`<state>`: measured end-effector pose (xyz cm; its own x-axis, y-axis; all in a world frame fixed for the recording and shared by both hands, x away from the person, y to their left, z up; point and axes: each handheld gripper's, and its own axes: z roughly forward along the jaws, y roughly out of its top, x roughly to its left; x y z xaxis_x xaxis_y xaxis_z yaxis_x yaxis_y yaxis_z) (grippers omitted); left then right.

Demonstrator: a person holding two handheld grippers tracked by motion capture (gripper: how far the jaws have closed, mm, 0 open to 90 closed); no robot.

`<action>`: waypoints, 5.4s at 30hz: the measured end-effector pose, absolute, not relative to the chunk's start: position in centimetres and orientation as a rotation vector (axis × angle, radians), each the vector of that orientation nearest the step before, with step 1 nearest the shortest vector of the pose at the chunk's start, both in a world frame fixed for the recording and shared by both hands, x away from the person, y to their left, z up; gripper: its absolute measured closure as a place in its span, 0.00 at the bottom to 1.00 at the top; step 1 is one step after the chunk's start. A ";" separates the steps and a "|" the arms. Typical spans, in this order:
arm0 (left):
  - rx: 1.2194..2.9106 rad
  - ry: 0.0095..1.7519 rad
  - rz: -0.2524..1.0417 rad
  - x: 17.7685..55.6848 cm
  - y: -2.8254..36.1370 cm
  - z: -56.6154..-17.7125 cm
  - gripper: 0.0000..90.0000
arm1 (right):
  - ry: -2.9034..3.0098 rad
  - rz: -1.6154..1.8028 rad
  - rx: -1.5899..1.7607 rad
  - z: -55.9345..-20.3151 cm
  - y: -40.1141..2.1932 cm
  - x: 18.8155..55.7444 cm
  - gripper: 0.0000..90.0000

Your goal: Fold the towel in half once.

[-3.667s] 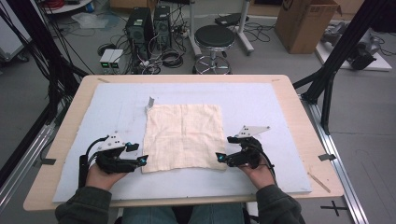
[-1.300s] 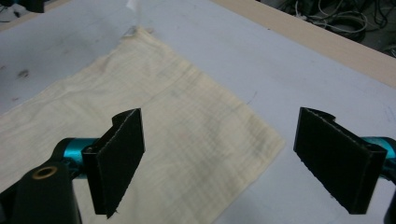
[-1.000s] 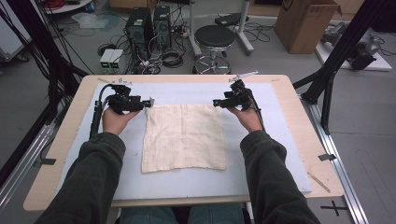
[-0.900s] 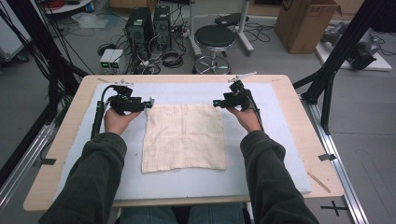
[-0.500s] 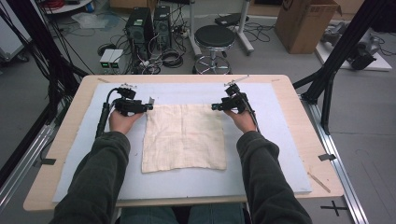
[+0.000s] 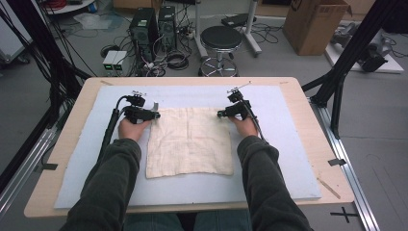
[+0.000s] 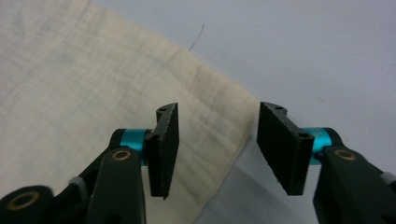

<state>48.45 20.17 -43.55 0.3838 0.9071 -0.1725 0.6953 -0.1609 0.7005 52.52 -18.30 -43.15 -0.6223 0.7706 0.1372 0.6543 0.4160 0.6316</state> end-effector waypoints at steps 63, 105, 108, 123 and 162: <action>1.898 1.058 0.403 43.8 20.9 -39.4 0.97 | 2.522 1.297 1.025 -39.0 -20.8 49.1 0.96; 1.943 0.925 0.389 36.7 21.3 -40.8 0.97 | 2.616 1.315 0.879 -39.1 -21.0 42.9 0.96; 1.956 0.912 0.398 36.2 21.2 -40.9 0.97 | 2.656 1.251 0.835 -39.2 -20.3 42.4 0.96; 1.965 0.877 0.385 34.1 21.5 -41.6 0.97 | 2.680 1.227 0.858 -40.0 -20.4 40.8 0.96; 2.073 0.758 0.379 29.3 21.5 -42.5 0.97 | 2.667 1.298 0.774 -41.9 -22.1 34.3 0.95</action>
<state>29.29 21.47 -42.49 0.7678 0.6405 -0.0116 0.3748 -0.4345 0.8190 34.31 -22.10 -41.91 -0.8698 0.4710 0.1471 0.4063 0.5144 0.7552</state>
